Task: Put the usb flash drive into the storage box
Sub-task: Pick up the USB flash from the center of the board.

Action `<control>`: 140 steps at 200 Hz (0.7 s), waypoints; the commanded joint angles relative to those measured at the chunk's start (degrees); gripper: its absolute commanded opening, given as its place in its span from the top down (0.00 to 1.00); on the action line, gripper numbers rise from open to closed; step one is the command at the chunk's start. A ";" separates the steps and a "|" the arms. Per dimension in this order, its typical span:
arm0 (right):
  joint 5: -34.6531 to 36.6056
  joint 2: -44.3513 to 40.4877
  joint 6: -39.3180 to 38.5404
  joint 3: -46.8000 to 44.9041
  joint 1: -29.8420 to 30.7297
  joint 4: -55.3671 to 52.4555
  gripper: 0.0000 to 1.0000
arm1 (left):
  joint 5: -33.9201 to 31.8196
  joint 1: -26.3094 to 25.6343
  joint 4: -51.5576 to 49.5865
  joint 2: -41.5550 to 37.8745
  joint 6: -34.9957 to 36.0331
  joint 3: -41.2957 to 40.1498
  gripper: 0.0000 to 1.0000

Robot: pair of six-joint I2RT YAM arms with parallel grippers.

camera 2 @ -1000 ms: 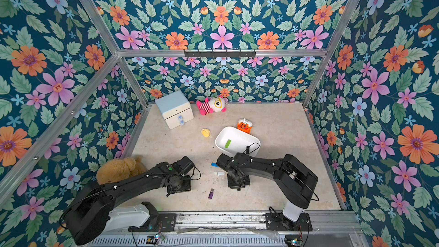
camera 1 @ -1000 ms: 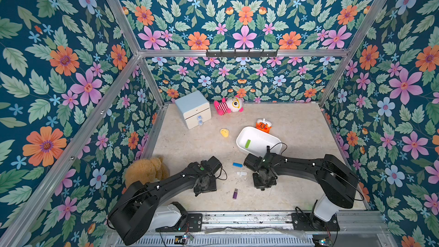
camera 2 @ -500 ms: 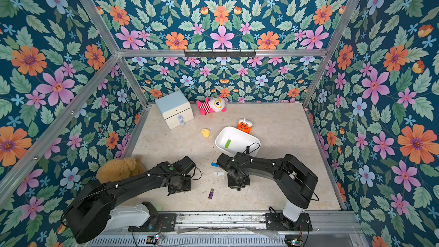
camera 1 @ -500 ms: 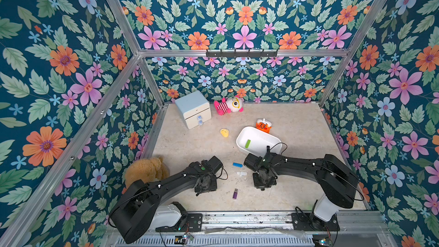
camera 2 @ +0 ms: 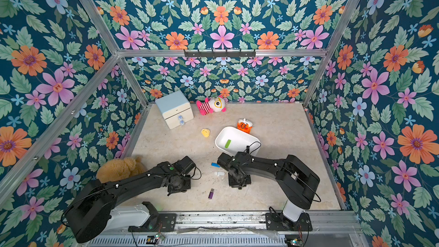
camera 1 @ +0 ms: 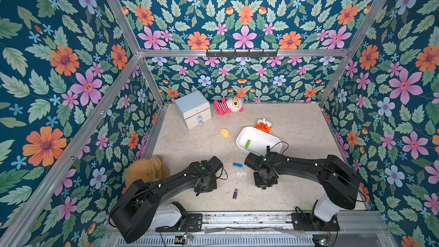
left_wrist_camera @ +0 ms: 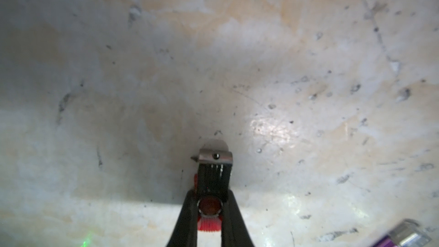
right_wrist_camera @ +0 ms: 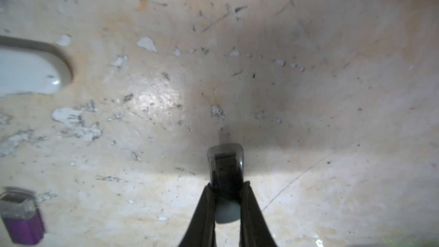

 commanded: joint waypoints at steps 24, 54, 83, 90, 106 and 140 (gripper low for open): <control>2.30 -2.85 0.00 2.52 0.11 -4.87 1.00 | 2.60 -0.03 2.79 0.15 0.51 1.60 1.00; 3.44 -4.60 -0.21 6.03 0.07 -8.79 1.00 | 2.17 -0.05 1.74 0.13 0.93 3.20 1.00; 5.66 -6.67 -0.91 10.69 -0.06 -12.81 1.00 | 1.95 -0.02 1.31 0.31 1.25 4.13 1.00; 6.13 -6.91 -1.13 11.77 -0.30 -13.72 1.00 | 1.86 -0.01 1.10 0.29 1.33 4.27 1.00; 6.74 -7.36 -2.17 13.67 -1.77 -14.86 1.00 | 1.82 -0.01 1.08 0.31 1.29 4.52 1.00; 7.51 -6.84 -6.38 17.96 -6.65 -16.39 1.00 | 1.94 -0.03 0.78 -0.12 1.37 4.64 1.00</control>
